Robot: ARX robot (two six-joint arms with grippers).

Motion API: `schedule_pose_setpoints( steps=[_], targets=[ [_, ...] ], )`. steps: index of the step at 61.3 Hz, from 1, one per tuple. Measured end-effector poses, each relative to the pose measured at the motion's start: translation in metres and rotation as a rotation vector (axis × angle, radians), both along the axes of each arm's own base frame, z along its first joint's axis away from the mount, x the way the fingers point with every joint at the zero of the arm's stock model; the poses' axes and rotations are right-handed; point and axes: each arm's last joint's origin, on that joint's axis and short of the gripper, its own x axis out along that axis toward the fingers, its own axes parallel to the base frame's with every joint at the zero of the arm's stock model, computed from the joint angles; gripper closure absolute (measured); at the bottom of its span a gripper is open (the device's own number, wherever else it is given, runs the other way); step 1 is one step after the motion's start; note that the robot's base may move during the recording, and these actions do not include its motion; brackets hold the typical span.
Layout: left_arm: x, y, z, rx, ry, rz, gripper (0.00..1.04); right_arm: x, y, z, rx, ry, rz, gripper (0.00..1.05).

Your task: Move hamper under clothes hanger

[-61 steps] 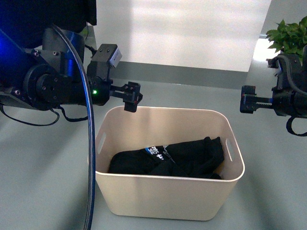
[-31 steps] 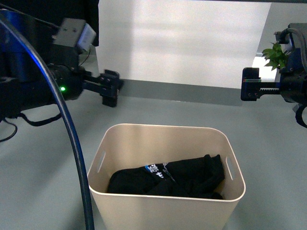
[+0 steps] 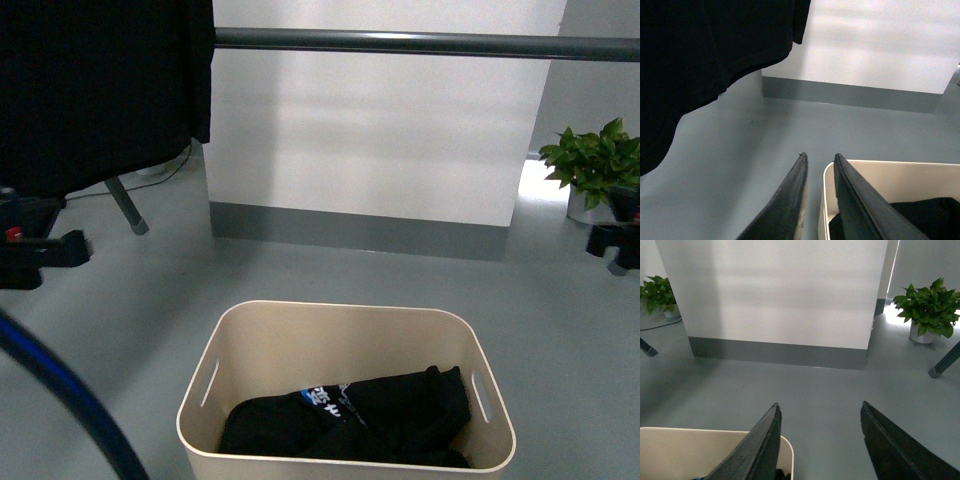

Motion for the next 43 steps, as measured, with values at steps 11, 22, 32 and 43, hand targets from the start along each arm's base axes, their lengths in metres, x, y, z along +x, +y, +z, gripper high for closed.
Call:
schedule_pose_setpoints(
  steps=[11, 22, 32, 43],
  targets=[
    [-0.029, 0.006, 0.003, -0.008, -0.012, 0.004, 1.01, -0.036, -0.011, 0.0, 0.001, 0.006, 0.005, 0.88],
    [-0.055, 0.015, 0.003, -0.009, -0.009, -0.013, 1.01, -0.065, -0.013, -0.001, 0.0, 0.007, -0.003, 1.02],
    [-0.079, 0.02, 0.002, -0.009, -0.006, 0.009, 1.01, -0.091, -0.013, 0.0, 0.0, 0.008, -0.002, 1.02],
    [-0.099, 0.02, 0.002, -0.009, -0.005, 0.006, 1.01, -0.114, -0.013, 0.0, 0.0, 0.01, -0.002, 1.02]
  ],
)
